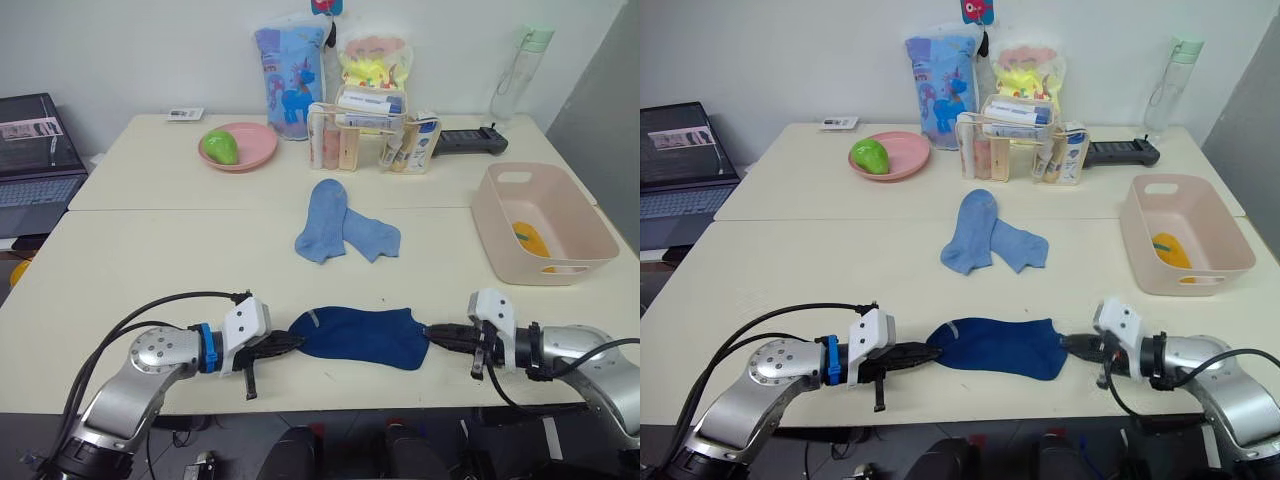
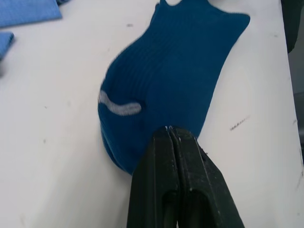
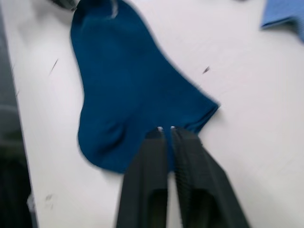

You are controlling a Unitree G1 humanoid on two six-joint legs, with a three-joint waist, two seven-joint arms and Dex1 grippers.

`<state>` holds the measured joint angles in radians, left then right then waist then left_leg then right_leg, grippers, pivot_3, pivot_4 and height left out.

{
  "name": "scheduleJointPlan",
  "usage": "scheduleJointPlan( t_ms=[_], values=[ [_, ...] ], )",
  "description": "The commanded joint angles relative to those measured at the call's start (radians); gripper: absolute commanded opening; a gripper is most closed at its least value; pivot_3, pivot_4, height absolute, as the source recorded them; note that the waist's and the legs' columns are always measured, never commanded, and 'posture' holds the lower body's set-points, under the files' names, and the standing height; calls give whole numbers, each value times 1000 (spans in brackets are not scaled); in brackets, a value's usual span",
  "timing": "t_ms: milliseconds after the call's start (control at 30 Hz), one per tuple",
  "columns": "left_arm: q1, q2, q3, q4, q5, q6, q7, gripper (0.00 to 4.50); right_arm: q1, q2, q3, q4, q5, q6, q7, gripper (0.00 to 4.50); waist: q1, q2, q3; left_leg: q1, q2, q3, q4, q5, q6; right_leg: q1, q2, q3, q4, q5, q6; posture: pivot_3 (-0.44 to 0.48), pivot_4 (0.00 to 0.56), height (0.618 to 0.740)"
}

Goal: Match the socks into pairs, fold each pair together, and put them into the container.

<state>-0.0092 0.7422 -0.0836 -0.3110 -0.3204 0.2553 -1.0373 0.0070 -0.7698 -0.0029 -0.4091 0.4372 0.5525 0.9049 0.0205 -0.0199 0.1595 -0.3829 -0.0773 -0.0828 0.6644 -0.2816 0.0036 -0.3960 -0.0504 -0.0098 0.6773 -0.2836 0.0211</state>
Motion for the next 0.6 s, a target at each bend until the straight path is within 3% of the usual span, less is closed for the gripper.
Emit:
scheduleJointPlan(
  t_ms=[33,133,200,300,367,467,600],
  values=[
    [-21,4,32,-48,-21,-24,-3,0,-24,22,-30,16,15,27,-42,1688,0,0,0,0,0,0,0,0,0,0,0,0,0,0,0,0,150,740],
    [-35,-4,31,-69,-30,-15,4,555,-32,27,-2,43,0,41,-48,2757,0,0,0,0,0,0,0,0,0,0,0,0,0,0,0,0,150,740],
    [-42,-13,29,-82,-36,-8,16,1169,-34,30,14,50,3,50,-40,3475,0,0,0,0,0,0,0,0,0,0,0,0,0,0,0,0,150,740],
    [-42,-19,25,-91,-33,-16,19,2088,-38,30,52,67,-21,51,-39,3487,-1,0,0,0,0,0,0,0,0,0,0,0,0,0,0,0,150,740],
    [-33,-19,22,-90,-29,-23,16,2088,-42,41,73,86,-37,41,-40,3487,-1,0,0,0,0,0,0,0,0,0,0,0,0,0,0,0,150,740],
    [-25,-24,23,-85,-24,-33,20,2129,-47,58,80,99,-37,34,-38,2854,-1,0,0,1,0,0,0,0,0,0,0,0,0,0,0,0,150,740],
    [-24,-35,29,-82,-36,-25,32,2129,-43,67,69,100,-36,34,-33,1421,-1,0,0,1,0,0,0,0,0,0,0,0,0,0,0,0,150,740]
  ],
)
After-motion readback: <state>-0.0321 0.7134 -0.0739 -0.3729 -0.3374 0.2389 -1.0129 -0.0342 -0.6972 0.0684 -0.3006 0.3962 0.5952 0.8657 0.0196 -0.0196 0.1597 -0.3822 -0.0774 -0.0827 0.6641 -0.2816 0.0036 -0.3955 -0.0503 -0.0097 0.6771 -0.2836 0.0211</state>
